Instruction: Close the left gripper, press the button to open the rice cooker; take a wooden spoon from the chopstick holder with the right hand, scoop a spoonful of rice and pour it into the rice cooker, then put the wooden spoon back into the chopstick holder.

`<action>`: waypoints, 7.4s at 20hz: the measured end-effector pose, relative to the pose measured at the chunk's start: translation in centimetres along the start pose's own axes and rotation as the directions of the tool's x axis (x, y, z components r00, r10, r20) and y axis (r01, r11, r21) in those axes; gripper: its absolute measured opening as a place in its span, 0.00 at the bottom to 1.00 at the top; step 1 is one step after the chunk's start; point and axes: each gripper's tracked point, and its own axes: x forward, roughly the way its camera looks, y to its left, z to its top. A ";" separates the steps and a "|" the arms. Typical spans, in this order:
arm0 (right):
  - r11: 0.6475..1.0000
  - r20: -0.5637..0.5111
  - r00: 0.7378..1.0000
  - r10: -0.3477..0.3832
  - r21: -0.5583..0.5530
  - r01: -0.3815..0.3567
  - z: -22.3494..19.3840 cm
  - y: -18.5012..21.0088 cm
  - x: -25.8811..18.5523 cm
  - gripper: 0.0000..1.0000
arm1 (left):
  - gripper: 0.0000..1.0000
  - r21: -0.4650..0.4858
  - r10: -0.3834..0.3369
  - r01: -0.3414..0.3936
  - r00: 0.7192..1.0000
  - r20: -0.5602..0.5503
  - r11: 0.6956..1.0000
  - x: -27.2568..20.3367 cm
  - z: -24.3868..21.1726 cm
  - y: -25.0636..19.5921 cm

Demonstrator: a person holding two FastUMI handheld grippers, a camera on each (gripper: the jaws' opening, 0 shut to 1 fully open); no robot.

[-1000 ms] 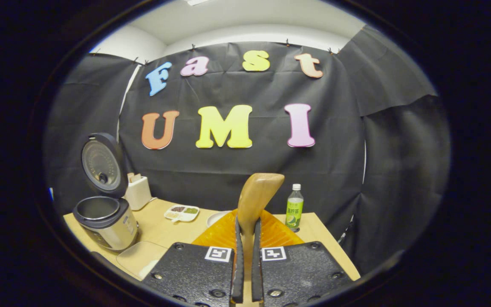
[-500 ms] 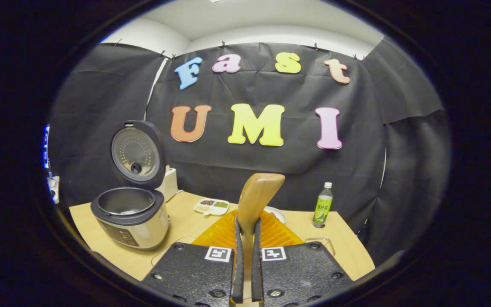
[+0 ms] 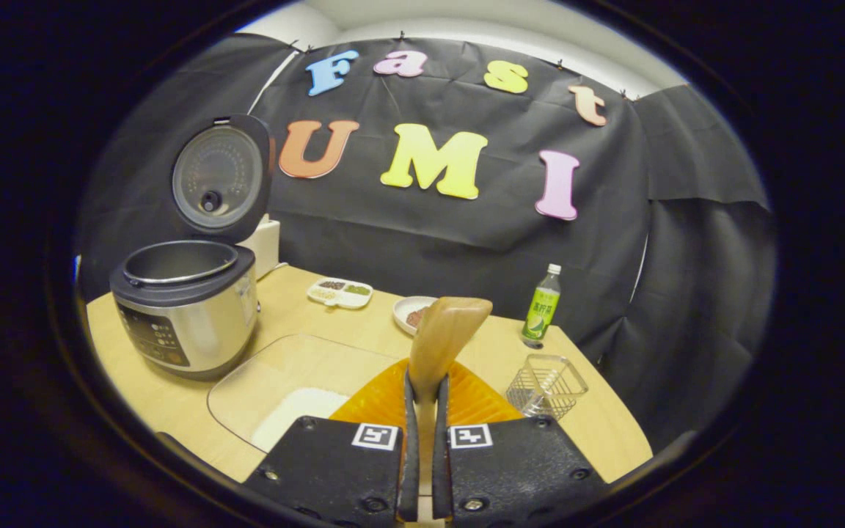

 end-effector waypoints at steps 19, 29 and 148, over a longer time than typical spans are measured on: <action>0.803 -0.104 0.981 0.161 0.591 -0.069 -0.9 3.7 0.2 0.13 | 0.95 -0.013 -0.014 0.014 0.999 -0.051 1.000 0.3 -1.7 0.3; 0.381 -0.068 0.931 0.358 0.921 -0.080 -1.1 4.0 1.4 0.12 | 0.95 -0.027 -0.015 0.012 0.996 -0.087 1.000 0.6 -3.0 0.5; 0.983 0.166 0.981 -0.102 0.165 0.074 17.6 -5.6 1.1 0.14 | 0.94 0.052 -0.058 0.054 0.995 0.079 0.997 -1.1 0.9 -1.8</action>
